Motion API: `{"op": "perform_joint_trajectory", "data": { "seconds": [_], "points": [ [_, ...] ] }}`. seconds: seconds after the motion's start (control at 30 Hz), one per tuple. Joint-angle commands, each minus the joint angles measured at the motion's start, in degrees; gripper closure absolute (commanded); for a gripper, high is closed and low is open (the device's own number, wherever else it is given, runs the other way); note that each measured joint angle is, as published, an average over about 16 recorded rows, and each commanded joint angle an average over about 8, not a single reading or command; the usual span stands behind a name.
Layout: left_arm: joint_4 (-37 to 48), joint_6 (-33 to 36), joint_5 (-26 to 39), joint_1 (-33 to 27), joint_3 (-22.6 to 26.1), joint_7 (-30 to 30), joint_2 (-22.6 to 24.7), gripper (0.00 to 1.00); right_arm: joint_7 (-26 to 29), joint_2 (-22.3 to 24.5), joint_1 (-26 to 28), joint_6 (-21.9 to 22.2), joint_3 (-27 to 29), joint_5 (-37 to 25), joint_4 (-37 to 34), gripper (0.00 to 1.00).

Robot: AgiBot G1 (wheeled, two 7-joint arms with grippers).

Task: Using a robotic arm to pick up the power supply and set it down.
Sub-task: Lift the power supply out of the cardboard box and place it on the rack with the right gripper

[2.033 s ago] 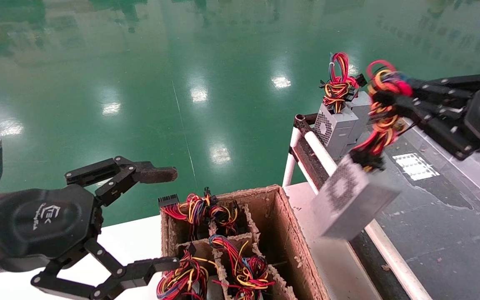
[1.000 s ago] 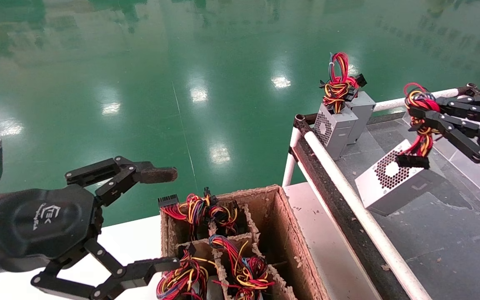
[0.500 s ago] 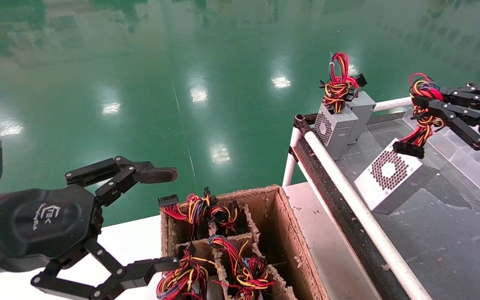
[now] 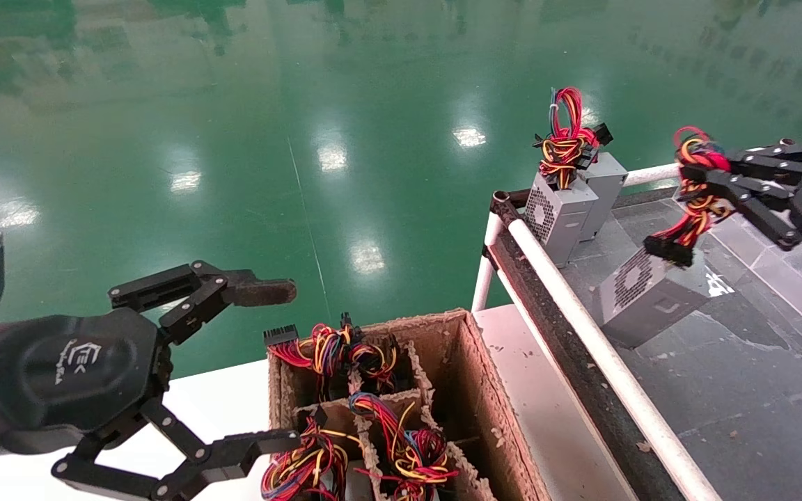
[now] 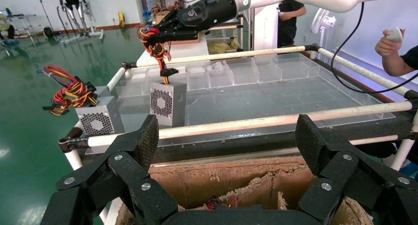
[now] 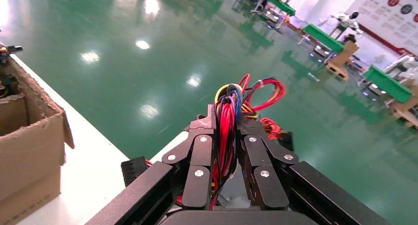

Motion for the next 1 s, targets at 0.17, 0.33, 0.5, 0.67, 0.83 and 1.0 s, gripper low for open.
{"op": "perform_joint_trajectory", "data": {
  "seconds": [0.17,0.33,0.5,0.67,0.83,1.0],
  "points": [
    [0.0,0.0,0.0,0.0,0.01,0.0,0.0,0.0,-0.22,-3.02,2.06,-0.66,-0.99,-1.04,-1.32,1.0],
    [0.0,0.0,-0.01,0.0,0.01,0.01,0.0,0.0,0.11,-6.4,4.1,-0.76,-2.0,-2.07,-2.37,1.0],
    [0.0,-0.01,-0.01,0.0,0.02,0.01,-0.01,0.0,-0.49,-9.33,5.41,0.18,-2.87,-3.23,-3.76,1.0],
    [0.0,-0.01,-0.01,-0.01,0.02,0.01,-0.01,0.0,-2.03,-11.7,6.52,1.93,-3.37,-4.18,-6.0,1.0],
    [0.0,-0.01,-0.02,-0.01,0.03,0.01,-0.01,0.0,-4.26,-14.03,7.73,3.87,-3.6,-4.8,-8.72,1.0],
    [0.0,-0.01,-0.02,-0.01,0.03,0.01,-0.01,0.0,-6.37,-16.36,8.67,5.54,-3.63,-5.03,-11.71,1.0]
  ]
}}
